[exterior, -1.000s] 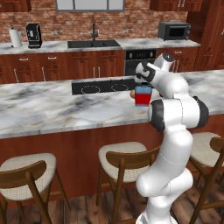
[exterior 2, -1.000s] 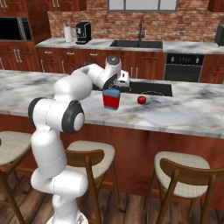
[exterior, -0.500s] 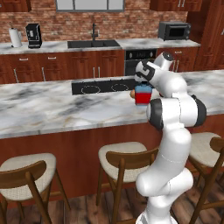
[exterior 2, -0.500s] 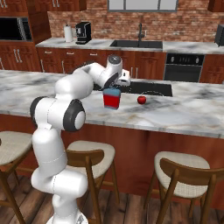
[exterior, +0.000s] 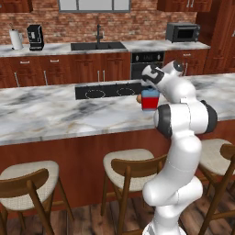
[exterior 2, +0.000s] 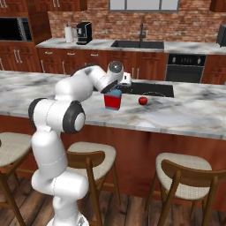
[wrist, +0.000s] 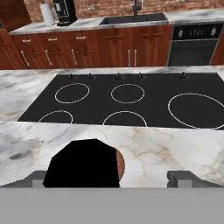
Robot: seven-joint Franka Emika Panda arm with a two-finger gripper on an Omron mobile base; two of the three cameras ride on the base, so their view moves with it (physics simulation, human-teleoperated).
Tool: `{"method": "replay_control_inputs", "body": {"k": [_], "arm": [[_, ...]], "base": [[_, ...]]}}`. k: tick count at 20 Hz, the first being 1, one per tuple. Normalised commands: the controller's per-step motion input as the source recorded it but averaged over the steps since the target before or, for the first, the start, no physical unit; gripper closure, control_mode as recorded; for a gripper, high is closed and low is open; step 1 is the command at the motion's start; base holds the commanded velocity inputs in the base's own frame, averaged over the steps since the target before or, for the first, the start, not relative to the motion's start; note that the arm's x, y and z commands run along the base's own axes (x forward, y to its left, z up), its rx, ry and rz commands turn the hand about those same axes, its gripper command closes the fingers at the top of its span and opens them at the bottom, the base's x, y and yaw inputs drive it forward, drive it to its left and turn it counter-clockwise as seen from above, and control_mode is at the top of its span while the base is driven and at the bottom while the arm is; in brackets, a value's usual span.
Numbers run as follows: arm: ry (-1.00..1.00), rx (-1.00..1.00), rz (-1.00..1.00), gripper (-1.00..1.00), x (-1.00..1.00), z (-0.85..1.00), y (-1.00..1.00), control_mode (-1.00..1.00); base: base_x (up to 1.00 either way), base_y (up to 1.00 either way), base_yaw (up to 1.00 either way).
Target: Place the liquor on the top shelf of the fridge to keep it out of children's reach, and place the onion and apple on lower shelves for easy access.
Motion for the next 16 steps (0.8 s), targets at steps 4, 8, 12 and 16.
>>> {"method": "replay_control_inputs", "body": {"k": [4, 8, 12, 16], "arm": [[-0.34, 0.0, 0.05, -1.0, -0.08, -0.22, 0.07, -1.0], [-0.25, 0.0, 0.05, -1.0, -0.05, -0.21, 0.03, -1.0], [-0.1, 0.0, 0.05, -1.0, -0.03, -0.08, 0.0, -1.0], [0.0, 0.0, 0.02, -1.0, -0.04, 0.0, 0.0, -1.0]], "base": [[0.0, 0.0, 0.0], [0.0, 0.0, 0.0], [0.0, 0.0, 0.0], [0.0, 0.0, 0.0]]}}
